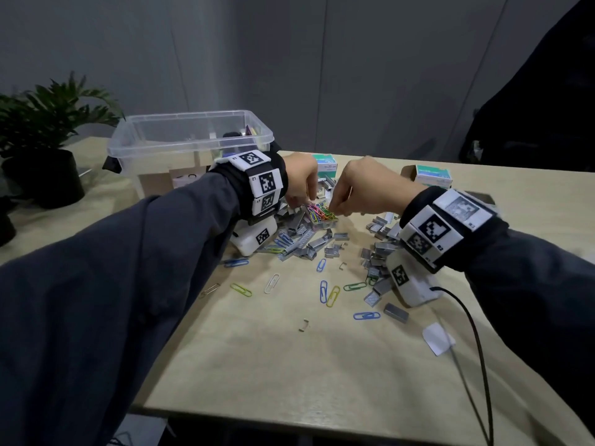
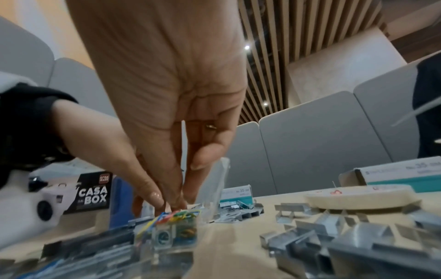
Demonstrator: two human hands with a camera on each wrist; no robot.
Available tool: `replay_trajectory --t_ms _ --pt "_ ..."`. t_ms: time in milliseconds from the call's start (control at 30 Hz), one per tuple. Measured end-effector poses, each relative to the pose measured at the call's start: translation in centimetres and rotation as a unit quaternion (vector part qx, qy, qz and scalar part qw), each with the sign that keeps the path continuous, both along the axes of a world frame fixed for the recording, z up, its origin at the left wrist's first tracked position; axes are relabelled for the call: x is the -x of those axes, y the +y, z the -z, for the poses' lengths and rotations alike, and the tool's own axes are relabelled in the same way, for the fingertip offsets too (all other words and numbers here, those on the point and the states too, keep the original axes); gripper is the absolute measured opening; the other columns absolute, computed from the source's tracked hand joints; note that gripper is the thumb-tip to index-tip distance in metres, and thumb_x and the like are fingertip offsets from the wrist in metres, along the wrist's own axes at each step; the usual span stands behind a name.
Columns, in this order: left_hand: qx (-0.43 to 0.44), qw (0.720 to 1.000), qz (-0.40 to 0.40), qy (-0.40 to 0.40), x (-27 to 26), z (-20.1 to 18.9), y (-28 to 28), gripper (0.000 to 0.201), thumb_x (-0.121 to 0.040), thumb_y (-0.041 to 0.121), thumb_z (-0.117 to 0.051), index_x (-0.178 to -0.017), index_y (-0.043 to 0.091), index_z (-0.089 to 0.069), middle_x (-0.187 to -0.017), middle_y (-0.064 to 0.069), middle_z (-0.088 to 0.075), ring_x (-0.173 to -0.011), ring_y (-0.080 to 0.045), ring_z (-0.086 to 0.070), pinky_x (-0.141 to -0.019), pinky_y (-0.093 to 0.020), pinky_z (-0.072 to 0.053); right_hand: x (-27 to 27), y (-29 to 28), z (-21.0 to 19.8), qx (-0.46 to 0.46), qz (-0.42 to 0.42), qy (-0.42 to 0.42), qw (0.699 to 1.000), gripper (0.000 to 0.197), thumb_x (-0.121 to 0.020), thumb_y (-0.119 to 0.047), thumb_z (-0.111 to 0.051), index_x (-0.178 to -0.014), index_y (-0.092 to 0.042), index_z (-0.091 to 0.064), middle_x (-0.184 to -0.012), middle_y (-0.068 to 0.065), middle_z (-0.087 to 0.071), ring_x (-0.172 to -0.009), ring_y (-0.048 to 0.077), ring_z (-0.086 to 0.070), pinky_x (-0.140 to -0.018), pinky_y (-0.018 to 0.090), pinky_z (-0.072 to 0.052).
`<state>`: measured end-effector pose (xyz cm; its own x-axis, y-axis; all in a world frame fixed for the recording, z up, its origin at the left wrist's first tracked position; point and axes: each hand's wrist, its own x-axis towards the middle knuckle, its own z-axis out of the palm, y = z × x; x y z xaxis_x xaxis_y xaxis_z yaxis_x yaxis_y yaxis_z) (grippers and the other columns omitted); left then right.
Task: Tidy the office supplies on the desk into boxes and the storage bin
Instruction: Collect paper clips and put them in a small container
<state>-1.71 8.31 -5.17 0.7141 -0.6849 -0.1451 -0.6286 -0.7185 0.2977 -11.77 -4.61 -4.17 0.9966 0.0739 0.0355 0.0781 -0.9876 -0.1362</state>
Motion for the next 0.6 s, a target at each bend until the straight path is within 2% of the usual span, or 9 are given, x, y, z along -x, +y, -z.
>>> replay_trajectory --t_ms 67,167,233,300,367,500,533,600 --pt "0.008 1.0 -0.008 0.008 0.0 0.1 0.0 0.019 -0.084 -0.003 -0.068 -0.103 0.0 -0.073 -0.099 -0.019 -0.072 -0.084 -0.031 -0.071 -0.063 -0.023 -0.057 -0.1 0.2 0.3 0.032 -0.002 0.004 0.999 0.016 -0.08 -0.015 -0.071 -0.088 -0.026 -0.08 -0.086 0.0 -0.076 -0.082 0.023 -0.067 -0.077 0.038 -0.057" --pt "0.011 1.0 -0.019 0.008 0.1 0.1 0.1 0.02 -0.086 -0.005 -0.065 -0.104 -0.001 -0.073 -0.092 -0.015 -0.069 -0.068 -0.019 -0.066 -0.058 -0.017 -0.055 0.0 0.4 0.4 0.052 -0.007 0.011 0.999 0.018 -0.082 -0.017 -0.07 -0.092 -0.028 -0.08 -0.094 0.001 -0.075 -0.089 0.025 -0.065 -0.081 0.04 -0.056" --pt "0.008 1.0 -0.018 0.012 0.2 0.0 0.2 0.02 -0.086 -0.006 -0.064 -0.105 -0.002 -0.072 -0.092 -0.015 -0.069 -0.062 -0.012 -0.062 -0.055 -0.015 -0.054 0.0 0.3 0.4 0.057 -0.003 0.005 0.998 0.017 -0.082 -0.019 -0.07 -0.092 -0.029 -0.08 -0.096 0.002 -0.074 -0.089 0.027 -0.065 -0.08 0.039 -0.056" --pt "0.01 0.999 -0.014 0.031 0.3 -0.3 0.6 0.021 -0.087 -0.007 -0.064 -0.106 -0.002 -0.072 -0.098 -0.017 -0.07 -0.061 -0.01 -0.062 -0.054 -0.017 -0.056 0.0 0.2 0.3 0.058 0.002 -0.011 0.998 0.019 -0.082 -0.017 -0.069 -0.092 -0.03 -0.079 -0.097 0.001 -0.073 -0.088 0.027 -0.065 -0.076 0.037 -0.056" --pt "0.026 0.999 -0.017 0.033 0.3 -1.1 1.3 0.023 -0.085 -0.005 -0.067 -0.106 0.002 -0.072 -0.101 -0.013 -0.07 -0.06 -0.009 -0.063 -0.055 -0.018 -0.057 0.0 0.1 0.1 0.053 0.006 -0.037 0.998 0.021 -0.083 -0.015 -0.067 -0.092 -0.03 -0.079 -0.098 0.001 -0.072 -0.089 0.027 -0.065 -0.074 0.036 -0.056" --pt "0.026 0.999 -0.018 0.006 0.2 -3.3 4.5 0.02 -0.085 0.002 -0.069 -0.103 0.01 -0.074 -0.08 -0.001 -0.07 -0.062 -0.013 -0.066 -0.071 -0.03 -0.06 0.0 0.8 -0.6 0.043 -0.003 -0.059 0.997 0.024 -0.082 -0.011 -0.065 -0.092 -0.029 -0.078 -0.094 -0.003 -0.072 -0.089 0.025 -0.064 -0.069 0.031 -0.051" --pt "0.025 0.999 -0.019 0.014 0.3 -3.7 5.5 0.02 -0.085 0.003 -0.069 -0.102 0.011 -0.073 -0.079 -0.002 -0.07 -0.065 -0.015 -0.067 -0.071 -0.032 -0.06 -0.1 1.1 -0.8 0.042 -0.008 -0.056 0.997 0.025 -0.082 -0.011 -0.065 -0.092 -0.03 -0.078 -0.091 -0.005 -0.071 -0.088 0.024 -0.064 -0.067 0.029 -0.049" --pt "0.021 0.999 -0.019 0.039 0.3 -4.0 7.3 0.019 -0.085 0.001 -0.068 -0.102 0.009 -0.072 -0.083 -0.005 -0.071 -0.067 -0.012 -0.067 -0.061 -0.024 -0.058 -0.2 2.2 -1.1 0.039 -0.026 -0.048 0.998 0.025 -0.082 -0.011 -0.065 -0.092 -0.03 -0.078 -0.081 -0.009 -0.065 -0.086 0.021 -0.063 -0.067 0.028 -0.047"
